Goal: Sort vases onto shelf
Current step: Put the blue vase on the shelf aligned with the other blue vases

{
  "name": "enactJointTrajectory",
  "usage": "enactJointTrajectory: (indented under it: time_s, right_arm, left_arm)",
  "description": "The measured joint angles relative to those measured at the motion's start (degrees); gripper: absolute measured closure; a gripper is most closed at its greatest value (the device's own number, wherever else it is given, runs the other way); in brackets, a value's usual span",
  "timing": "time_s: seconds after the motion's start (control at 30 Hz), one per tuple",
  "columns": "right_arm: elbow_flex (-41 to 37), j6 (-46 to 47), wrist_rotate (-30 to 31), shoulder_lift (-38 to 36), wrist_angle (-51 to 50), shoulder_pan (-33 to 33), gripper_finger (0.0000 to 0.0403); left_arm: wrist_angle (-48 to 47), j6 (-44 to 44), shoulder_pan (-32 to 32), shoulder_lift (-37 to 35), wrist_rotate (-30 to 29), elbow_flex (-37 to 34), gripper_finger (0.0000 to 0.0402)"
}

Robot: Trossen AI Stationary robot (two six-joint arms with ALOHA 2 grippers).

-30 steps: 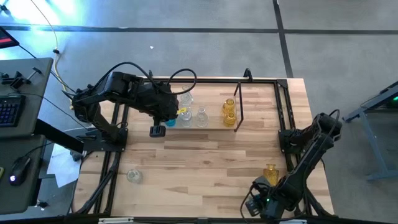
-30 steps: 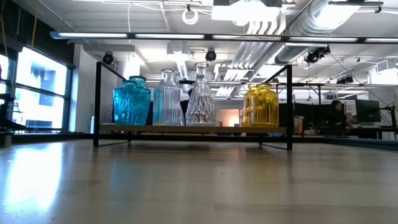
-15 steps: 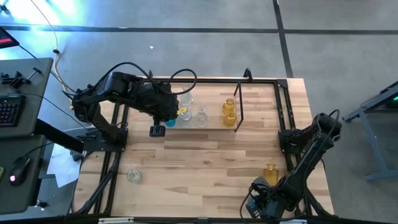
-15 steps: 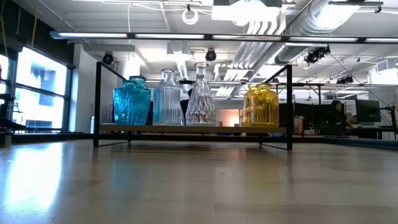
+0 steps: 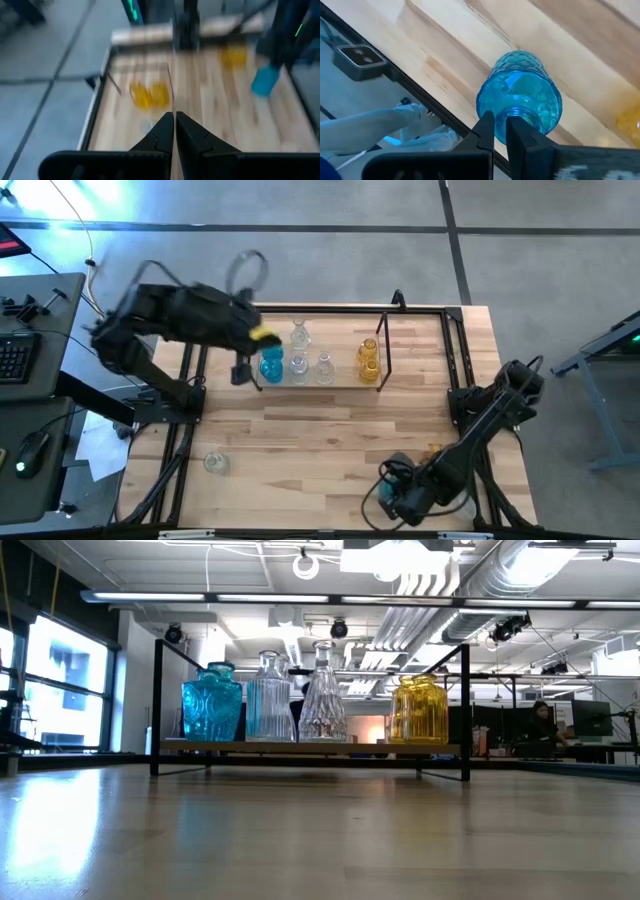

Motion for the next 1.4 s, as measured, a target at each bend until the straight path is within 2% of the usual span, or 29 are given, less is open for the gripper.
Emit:
enactJointTrajectory:
  time_s: [0.1, 0.33, 0.6, 0.8, 0.97, 1.2, 1.4]
  right_arm:
    - [1.4, -3.3, 0.0, 0.0, -0.5, -1.8, 0.0402]
    - [3.8, -10.9, 0.1, -0.1, -1.9, -6.3, 0.0402]
    - [9.0, -23.9, 0.1, -0.2, -3.0, -14.4, 0.0403]
    - [17.2, -35.3, -0.2, -0.3, -9.0, -21.9, 0.0403]
    - [26.0, -43.2, 0.2, -0.3, -14.4, -27.1, 0.0403]
    - [36.2, -55.3, -0.5, -0.3, -16.9, -35.0, 0.0403]
    - [43.6, -68.4, -5.4, 0.7, -16.8, -44.7, 0.0403]
  left_arm:
    - [4.5, 0.0, 0.0, -3.3, -1.0, 0.0, 0.0392]
    - [7.8, -0.5, 0.0, -10.9, -8.8, 0.1, 0.0392]
    - [7.0, -2.1, 0.0, -15.7, -9.8, 0.0, 0.0392]
    - [2.5, -2.1, 0.0, -16.9, -13.3, 0.0, 0.0392]
    - [-1.8, -3.9, 0.0, -16.9, -13.9, 0.0, 0.0392]
    - [-2.3, -4.0, 0.0, -16.9, -18.5, 0.0, 0.0392]
    - [-3.0, -3.3, 0.0, -17.0, -20.5, 0.0, 0.0392]
